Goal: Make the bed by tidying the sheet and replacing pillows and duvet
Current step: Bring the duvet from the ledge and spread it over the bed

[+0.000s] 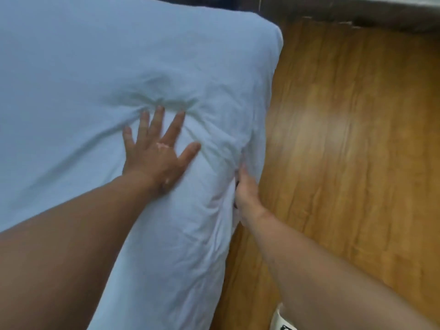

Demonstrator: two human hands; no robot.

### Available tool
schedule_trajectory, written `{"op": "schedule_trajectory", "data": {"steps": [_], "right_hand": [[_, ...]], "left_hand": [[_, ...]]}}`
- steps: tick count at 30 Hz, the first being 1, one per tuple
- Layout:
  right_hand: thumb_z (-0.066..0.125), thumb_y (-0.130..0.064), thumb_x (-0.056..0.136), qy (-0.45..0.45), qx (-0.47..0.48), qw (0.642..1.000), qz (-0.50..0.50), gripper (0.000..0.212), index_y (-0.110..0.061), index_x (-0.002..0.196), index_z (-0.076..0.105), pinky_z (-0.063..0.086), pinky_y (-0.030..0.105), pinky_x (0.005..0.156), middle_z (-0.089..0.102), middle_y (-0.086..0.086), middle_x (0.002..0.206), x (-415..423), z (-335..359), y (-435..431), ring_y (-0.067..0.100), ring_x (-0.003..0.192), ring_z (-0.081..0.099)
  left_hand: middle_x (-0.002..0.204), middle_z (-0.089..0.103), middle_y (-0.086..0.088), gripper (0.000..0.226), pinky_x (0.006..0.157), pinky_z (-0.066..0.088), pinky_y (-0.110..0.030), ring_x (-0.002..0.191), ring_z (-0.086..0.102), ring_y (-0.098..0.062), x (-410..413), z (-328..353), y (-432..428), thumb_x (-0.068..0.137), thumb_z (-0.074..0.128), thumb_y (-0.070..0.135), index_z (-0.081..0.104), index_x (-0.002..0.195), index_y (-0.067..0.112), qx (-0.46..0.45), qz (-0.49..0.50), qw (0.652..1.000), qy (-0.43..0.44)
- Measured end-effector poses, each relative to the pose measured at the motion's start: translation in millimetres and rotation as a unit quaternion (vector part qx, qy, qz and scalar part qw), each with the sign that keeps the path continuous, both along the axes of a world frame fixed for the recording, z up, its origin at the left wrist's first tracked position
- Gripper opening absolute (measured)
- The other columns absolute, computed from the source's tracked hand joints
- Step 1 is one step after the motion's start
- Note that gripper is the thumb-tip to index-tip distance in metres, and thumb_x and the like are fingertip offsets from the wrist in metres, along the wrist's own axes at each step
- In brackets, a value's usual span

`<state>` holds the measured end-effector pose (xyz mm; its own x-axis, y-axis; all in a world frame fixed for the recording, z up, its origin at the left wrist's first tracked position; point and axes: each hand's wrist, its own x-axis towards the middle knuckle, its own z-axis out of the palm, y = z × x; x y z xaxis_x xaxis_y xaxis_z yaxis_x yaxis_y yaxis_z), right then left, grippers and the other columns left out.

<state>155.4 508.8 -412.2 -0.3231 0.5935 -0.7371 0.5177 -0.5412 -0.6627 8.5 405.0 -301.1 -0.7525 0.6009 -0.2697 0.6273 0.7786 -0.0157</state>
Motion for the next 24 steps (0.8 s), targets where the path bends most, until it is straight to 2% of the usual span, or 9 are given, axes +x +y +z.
{"op": "schedule_trajectory", "data": {"steps": [2, 4, 6, 9, 13, 16, 18, 21, 24], "right_hand": [[0.030, -0.112, 0.029, 0.004, -0.004, 0.999, -0.053, 0.143, -0.021, 0.135, 0.060, 0.043, 0.048, 0.110, 0.064, 0.002, 0.134, -32.7, -27.1, 64.8, 0.026, 0.124, 0.059], [0.025, -0.113, 0.034, 0.037, 0.013, 0.999, -0.032, 0.144, -0.021, 0.143, 0.053, 0.038, 0.047, 0.113, 0.057, 0.004, 0.142, -80.3, -19.5, 110.2, 0.029, 0.132, 0.052], [0.019, -0.106, 0.057, 0.036, 0.034, 0.999, -0.003, 0.126, -0.018, 0.141, 0.055, 0.040, 0.042, 0.108, 0.059, 0.007, 0.138, -122.8, 25.0, 121.4, 0.032, 0.127, 0.054], [0.025, -0.074, 0.096, -0.008, 0.124, 0.991, 0.044, 0.080, -0.011, 0.125, 0.064, 0.045, 0.038, 0.097, 0.066, 0.013, 0.122, -125.5, 41.1, 129.3, 0.035, 0.116, 0.058], [0.035, -0.059, 0.102, -0.099, 0.168, 0.974, 0.116, 0.064, -0.005, 0.113, 0.067, 0.038, 0.032, 0.080, 0.064, 0.017, 0.106, -77.2, 29.8, 159.5, 0.034, 0.101, 0.059], [0.030, -0.049, 0.104, -0.142, 0.184, 0.930, 0.286, 0.051, -0.014, 0.125, 0.059, 0.043, 0.038, 0.088, 0.062, 0.018, 0.122, -85.3, 30.3, 167.3, 0.038, 0.112, 0.058], [0.036, -0.040, 0.102, -0.156, 0.196, 0.882, 0.398, 0.041, -0.017, 0.133, 0.050, 0.045, 0.040, 0.094, 0.055, 0.018, 0.131, -88.5, 42.7, 169.4, 0.039, 0.119, 0.054], [0.055, -0.051, 0.094, -0.171, 0.194, 0.836, 0.485, 0.060, -0.013, 0.139, 0.042, 0.044, 0.036, 0.086, 0.048, 0.016, 0.135, -65.3, 93.3, 184.7, 0.034, 0.119, 0.053], [0.058, -0.055, 0.094, -0.225, 0.199, 0.755, 0.583, 0.067, -0.015, 0.144, 0.038, 0.048, 0.039, 0.094, 0.044, 0.012, 0.142, -48.6, 143.9, 214.9, 0.029, 0.120, 0.053]], "left_hand": [[0.167, -0.022, 0.005, 0.078, 0.122, -0.006, -0.057, 0.153, -0.021, -0.022, -1.4, -11.7, 3.5, 0.088, 0.005, 0.081, -0.018, 0.154, 0.047, 0.010, 0.000, 0.999, 0.045], [0.167, -0.021, 0.003, 0.077, 0.122, -0.006, -0.058, 0.154, -0.020, -0.024, -0.2, -27.6, 4.5, 0.091, 0.003, 0.078, -0.018, 0.156, 0.043, 0.016, -0.005, 0.997, 0.079], [0.168, -0.019, 0.001, 0.079, 0.122, -0.006, -0.059, 0.154, -0.018, -0.026, -4.6, -39.6, 2.1, 0.091, 0.006, 0.075, -0.016, 0.157, 0.040, 0.014, -0.008, 0.996, 0.085], [0.168, -0.018, -0.001, 0.079, 0.122, -0.003, -0.061, 0.154, -0.017, -0.025, -8.1, -43.3, -1.4, 0.092, 0.005, 0.075, -0.012, 0.159, 0.037, 0.009, -0.015, 0.997, 0.079], [0.169, -0.014, -0.002, 0.078, 0.121, 0.002, -0.064, 0.155, -0.014, -0.027, -8.6, -40.5, 3.5, 0.092, 0.001, 0.076, -0.011, 0.159, 0.038, -0.021, -0.026, 0.998, 0.059], [0.169, -0.015, -0.003, 0.080, 0.121, 0.001, -0.064, 0.155, -0.014, -0.029, -11.4, -33.7, 8.1, 0.090, -0.004, 0.078, -0.014, 0.158, 0.038, -0.042, -0.019, 0.998, 0.040], [0.167, -0.023, -0.001, 0.081, 0.121, -0.005, -0.061, 0.153, -0.023, -0.026, -15.0, -27.8, 12.3, 0.084, -0.013, 0.081, -0.024, 0.154, 0.042, -0.059, -0.006, 0.998, 0.014], [0.165, -0.027, 0.003, 0.082, 0.120, -0.010, -0.060, 0.153, -0.023, -0.024, -18.9, -15.9, 15.7, 0.079, -0.014, 0.086, -0.027, 0.150, 0.047, -0.075, 0.013, 0.996, -0.041], [0.162, -0.034, 0.005, 0.081, 0.120, -0.010, -0.060, 0.151, -0.026, -0.024, -24.9, 5.9, 24.2, 0.080, -0.004, 0.087, -0.031, 0.147, 0.050, -0.127, 0.032, 0.983, -0.130]]}}
